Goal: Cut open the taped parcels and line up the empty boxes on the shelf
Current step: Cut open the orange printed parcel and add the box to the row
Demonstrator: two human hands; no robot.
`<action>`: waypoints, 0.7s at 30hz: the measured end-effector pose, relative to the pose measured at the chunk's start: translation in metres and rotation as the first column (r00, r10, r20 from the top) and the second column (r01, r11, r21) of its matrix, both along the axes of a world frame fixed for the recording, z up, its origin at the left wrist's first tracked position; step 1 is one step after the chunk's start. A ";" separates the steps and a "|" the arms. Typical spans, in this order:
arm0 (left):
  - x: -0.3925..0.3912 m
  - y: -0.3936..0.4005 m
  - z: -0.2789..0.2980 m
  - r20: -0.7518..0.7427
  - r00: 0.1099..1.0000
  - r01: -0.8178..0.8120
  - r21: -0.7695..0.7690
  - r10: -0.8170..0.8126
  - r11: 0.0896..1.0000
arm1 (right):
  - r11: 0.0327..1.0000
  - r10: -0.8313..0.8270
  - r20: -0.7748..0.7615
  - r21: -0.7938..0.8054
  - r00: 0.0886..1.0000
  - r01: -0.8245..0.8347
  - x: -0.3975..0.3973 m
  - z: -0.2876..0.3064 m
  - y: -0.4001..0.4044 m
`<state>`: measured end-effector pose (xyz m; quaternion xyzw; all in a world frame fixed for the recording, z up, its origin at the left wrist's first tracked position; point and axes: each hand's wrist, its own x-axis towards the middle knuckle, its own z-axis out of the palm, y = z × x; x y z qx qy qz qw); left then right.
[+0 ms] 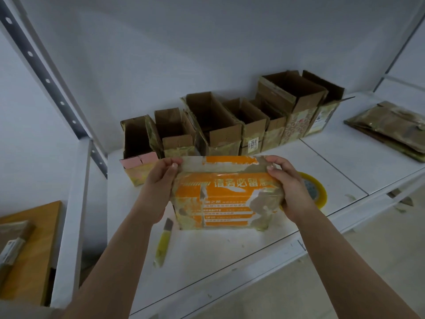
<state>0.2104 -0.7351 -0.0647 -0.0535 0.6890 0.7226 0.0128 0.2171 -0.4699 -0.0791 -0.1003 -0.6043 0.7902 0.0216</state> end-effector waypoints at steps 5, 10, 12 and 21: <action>0.004 0.018 0.030 -0.291 0.951 -0.268 -0.622 0.100 0.736 | 1.000 -0.002 0.013 0.014 1.000 0.001 -0.001 -0.001 0.003; -0.003 0.076 0.052 -0.385 0.876 -0.171 -0.812 -0.290 0.558 | 0.999 0.032 0.007 0.020 0.999 -0.032 0.000 0.000 0.005; -0.009 0.097 0.041 -0.179 0.899 -0.034 -0.938 -0.400 0.344 | 0.997 0.065 0.001 0.033 0.998 -0.065 0.000 0.001 0.009; -0.017 0.104 0.015 0.014 0.904 0.028 -0.999 -0.426 0.026 | 0.947 0.225 -0.044 0.245 0.973 -0.207 -0.002 -0.002 0.026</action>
